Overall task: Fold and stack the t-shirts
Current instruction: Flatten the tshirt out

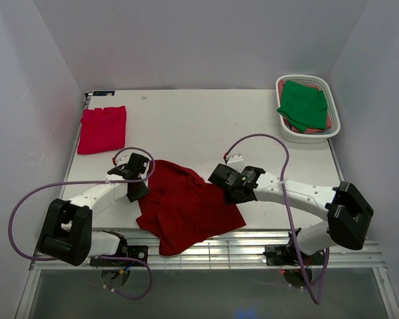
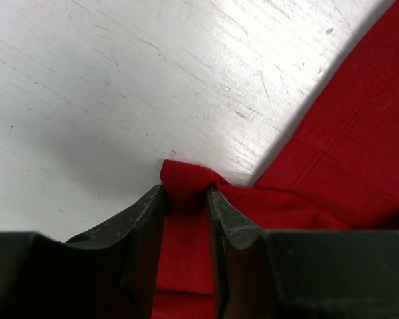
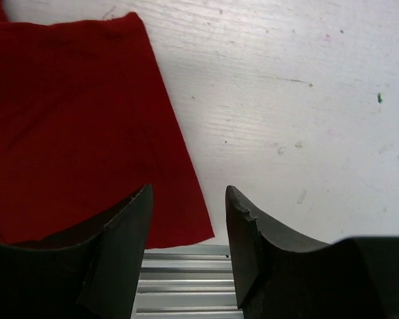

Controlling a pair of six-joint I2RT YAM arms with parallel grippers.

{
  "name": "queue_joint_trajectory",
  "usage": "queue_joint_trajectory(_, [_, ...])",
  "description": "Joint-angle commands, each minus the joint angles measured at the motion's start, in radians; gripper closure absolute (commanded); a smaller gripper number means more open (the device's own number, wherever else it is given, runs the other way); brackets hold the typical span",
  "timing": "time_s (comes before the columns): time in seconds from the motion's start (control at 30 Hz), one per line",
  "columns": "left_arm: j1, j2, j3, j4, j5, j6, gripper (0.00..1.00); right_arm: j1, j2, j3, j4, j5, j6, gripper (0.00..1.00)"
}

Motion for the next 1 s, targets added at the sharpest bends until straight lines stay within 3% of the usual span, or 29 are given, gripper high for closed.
queue_joint_trajectory(0.0, [0.007,-0.003,0.009,0.022,-0.052,0.004,0.59,0.002,0.004,-0.025,0.146,-0.041,-0.060,0.46])
queue_joint_trajectory(0.37, [0.016,0.011,0.028,0.021,-0.064,0.020,0.63,-0.121,0.081,-0.085,0.387,-0.104,-0.198,0.45])
queue_joint_trajectory(0.6, [0.021,-0.008,0.028,0.011,-0.063,0.024,0.63,-0.123,0.078,-0.116,0.310,-0.158,-0.143,0.46])
queue_joint_trajectory(0.97, [0.026,0.030,0.040,0.027,-0.054,0.030,0.64,-0.083,-0.033,-0.256,0.359,-0.270,-0.065,0.49])
